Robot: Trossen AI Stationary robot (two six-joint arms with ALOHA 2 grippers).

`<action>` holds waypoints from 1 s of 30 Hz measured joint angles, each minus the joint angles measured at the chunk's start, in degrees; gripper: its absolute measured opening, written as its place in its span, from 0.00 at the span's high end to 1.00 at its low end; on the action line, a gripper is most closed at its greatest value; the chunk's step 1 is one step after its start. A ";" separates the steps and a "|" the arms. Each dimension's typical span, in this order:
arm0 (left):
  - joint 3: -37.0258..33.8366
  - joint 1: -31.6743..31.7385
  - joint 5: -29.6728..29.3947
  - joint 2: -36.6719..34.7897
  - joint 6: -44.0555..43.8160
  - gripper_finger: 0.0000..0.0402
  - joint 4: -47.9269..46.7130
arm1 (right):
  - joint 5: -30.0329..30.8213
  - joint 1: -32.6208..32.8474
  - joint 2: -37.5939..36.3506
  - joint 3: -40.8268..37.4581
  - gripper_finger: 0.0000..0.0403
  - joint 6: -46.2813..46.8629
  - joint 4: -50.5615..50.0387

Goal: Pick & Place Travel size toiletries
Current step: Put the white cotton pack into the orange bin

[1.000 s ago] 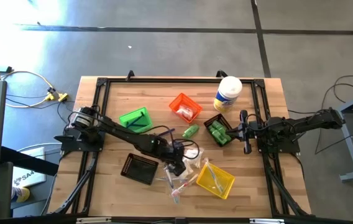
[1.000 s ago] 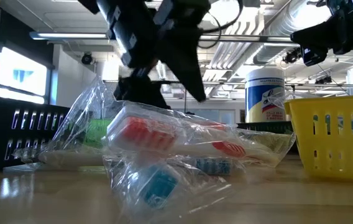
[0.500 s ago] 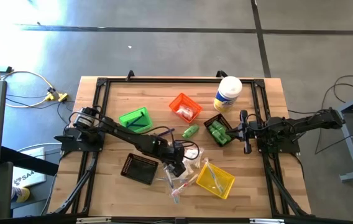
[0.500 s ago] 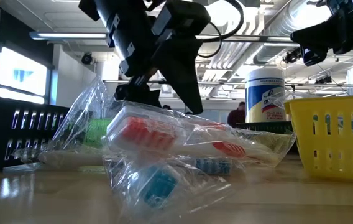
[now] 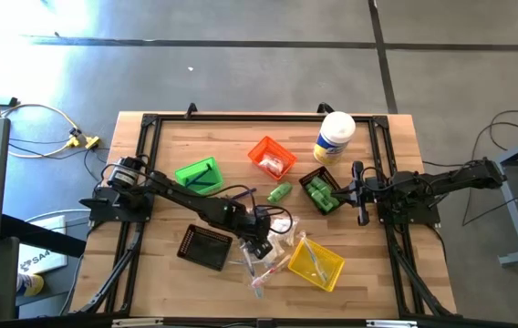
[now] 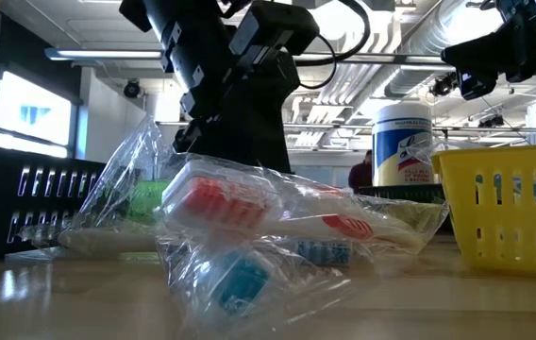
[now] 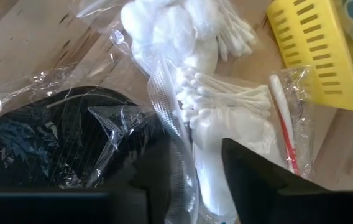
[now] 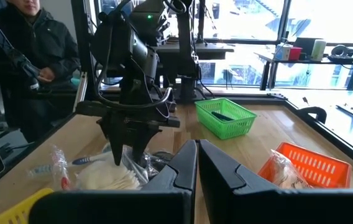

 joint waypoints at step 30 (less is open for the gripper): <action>0.02 1.97 6.27 -1.46 3.35 0.99 0.02 | 0.02 0.01 0.00 0.00 0.98 0.00 -0.02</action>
